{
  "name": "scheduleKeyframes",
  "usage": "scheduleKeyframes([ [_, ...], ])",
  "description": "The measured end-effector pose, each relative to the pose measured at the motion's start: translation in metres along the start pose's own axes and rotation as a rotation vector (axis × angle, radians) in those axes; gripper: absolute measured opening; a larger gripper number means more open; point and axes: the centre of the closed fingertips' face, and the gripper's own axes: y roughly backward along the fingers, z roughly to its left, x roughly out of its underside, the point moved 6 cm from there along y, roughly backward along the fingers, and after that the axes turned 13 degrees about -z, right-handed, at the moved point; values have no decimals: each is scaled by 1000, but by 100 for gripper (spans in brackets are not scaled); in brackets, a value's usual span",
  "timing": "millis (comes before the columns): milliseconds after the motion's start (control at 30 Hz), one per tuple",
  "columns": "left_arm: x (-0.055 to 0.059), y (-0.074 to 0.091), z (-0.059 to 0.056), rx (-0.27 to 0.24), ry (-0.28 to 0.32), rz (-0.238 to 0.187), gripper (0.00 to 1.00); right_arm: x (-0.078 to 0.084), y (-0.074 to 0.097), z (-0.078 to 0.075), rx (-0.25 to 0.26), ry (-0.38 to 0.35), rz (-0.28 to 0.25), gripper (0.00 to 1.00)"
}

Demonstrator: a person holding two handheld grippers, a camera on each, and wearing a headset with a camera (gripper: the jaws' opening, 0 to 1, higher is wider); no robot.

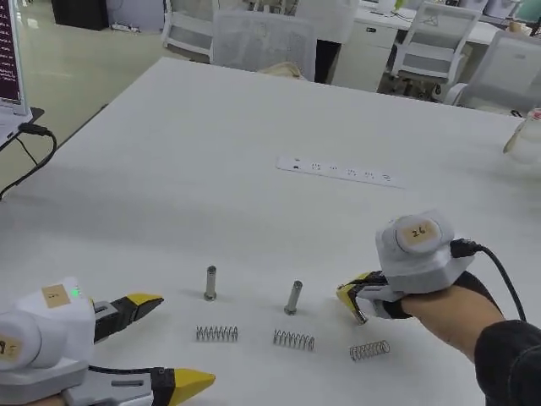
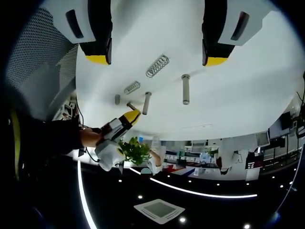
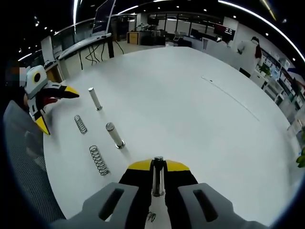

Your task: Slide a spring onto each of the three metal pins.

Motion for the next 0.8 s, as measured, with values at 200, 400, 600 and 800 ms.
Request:
scheduleKeyframes([
  [200, -1, 0, -1, 3, -3, 2, 74, 0, 9, -2, 11, -20, -24, 6],
  [400, -2, 0, -3, 6, -5, 3, 74, 0, 15, -3, 16, -53, -48, 6],
  [600, -3, 0, -4, 7, -6, 4, 74, 2, 20, -3, 22, -60, -65, 5],
  [800, -3, 0, -5, 11, -8, 6, 74, 3, 25, 0, 23, -70, -72, 5],
])
